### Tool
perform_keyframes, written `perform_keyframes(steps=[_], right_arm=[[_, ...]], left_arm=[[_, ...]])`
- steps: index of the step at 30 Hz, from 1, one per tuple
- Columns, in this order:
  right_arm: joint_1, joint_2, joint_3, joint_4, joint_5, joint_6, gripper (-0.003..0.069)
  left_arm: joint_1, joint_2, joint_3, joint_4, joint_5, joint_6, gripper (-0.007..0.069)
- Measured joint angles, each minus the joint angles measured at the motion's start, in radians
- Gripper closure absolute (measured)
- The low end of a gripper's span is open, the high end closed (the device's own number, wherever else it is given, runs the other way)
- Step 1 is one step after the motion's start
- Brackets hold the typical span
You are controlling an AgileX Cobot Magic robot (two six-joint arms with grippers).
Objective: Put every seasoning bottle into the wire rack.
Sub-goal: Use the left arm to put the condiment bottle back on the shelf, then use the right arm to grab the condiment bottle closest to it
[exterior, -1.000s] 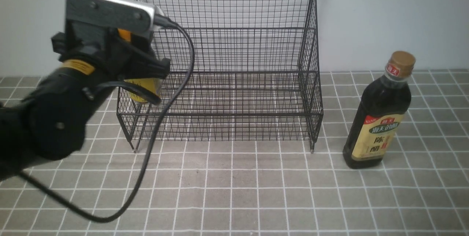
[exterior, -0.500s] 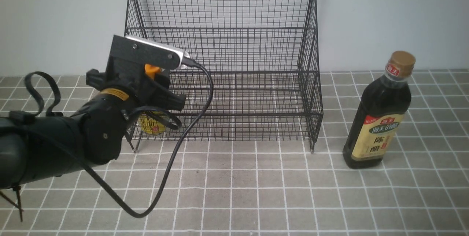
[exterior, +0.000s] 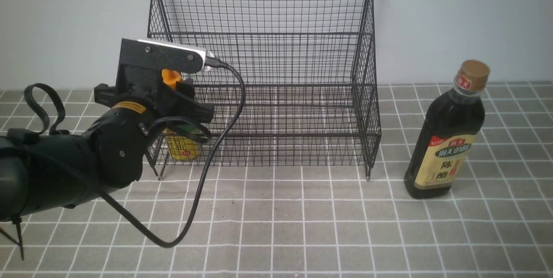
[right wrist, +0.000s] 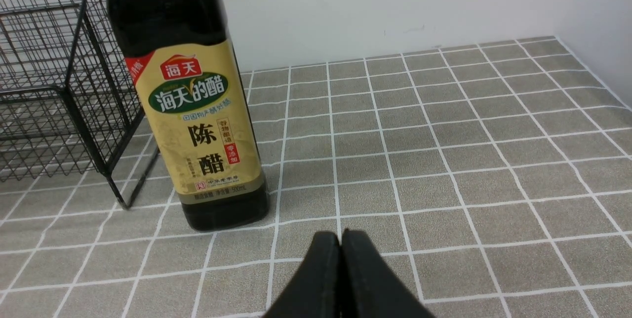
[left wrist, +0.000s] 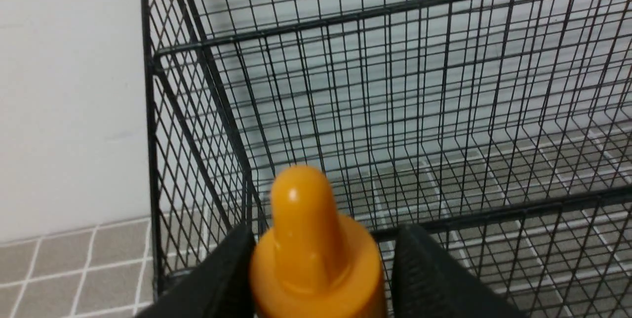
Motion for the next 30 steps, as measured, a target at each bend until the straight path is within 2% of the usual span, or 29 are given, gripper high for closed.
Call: perform_keyframes(steps=[7, 12, 14, 15, 17, 19, 20, 24, 26, 30], right_arm=[[0.000, 0.000, 0.000, 0.000, 0.000, 0.000, 0.0673], [0.000, 0.000, 0.000, 0.000, 0.000, 0.000, 0.0673], [0.000, 0.000, 0.000, 0.000, 0.000, 0.000, 0.0673], [0.000, 0.000, 0.000, 0.000, 0.000, 0.000, 0.0673], [0.000, 0.000, 0.000, 0.000, 0.000, 0.000, 0.0673], [0.000, 0.000, 0.000, 0.000, 0.000, 0.000, 0.0673], [0.000, 0.000, 0.000, 0.000, 0.000, 0.000, 0.0673], [0.000, 0.000, 0.000, 0.000, 0.000, 0.000, 0.0673], [0.000, 0.000, 0.000, 0.000, 0.000, 0.000, 0.0673], [0.000, 0.000, 0.000, 0.000, 0.000, 0.000, 0.0673]], left_arm=[[0.000, -0.087, 0.000, -0.022, 0.057, 0.041, 0.0285], [0.015, -0.220, 0.000, -0.134, 0.249, 0.174, 0.0341], [0.045, -0.295, 0.000, -0.229, 0.378, 0.240, 0.0424], [0.051, -0.309, 0.000, -0.237, 0.404, 0.244, 0.0431], [0.099, -0.387, 0.000, -0.320, 0.545, 0.278, 0.0538], [0.159, -0.467, 0.000, -0.375, 0.692, 0.286, 0.0599], [0.165, -0.473, 0.000, -0.379, 0.706, 0.286, 0.0603], [0.315, -0.616, 0.000, -0.377, 1.027, 0.247, 0.0631], [0.385, -0.681, 0.000, -0.327, 1.200, 0.201, 0.0631], [0.493, -0.786, 0.000, -0.222, 1.433, 0.122, 0.0631]])
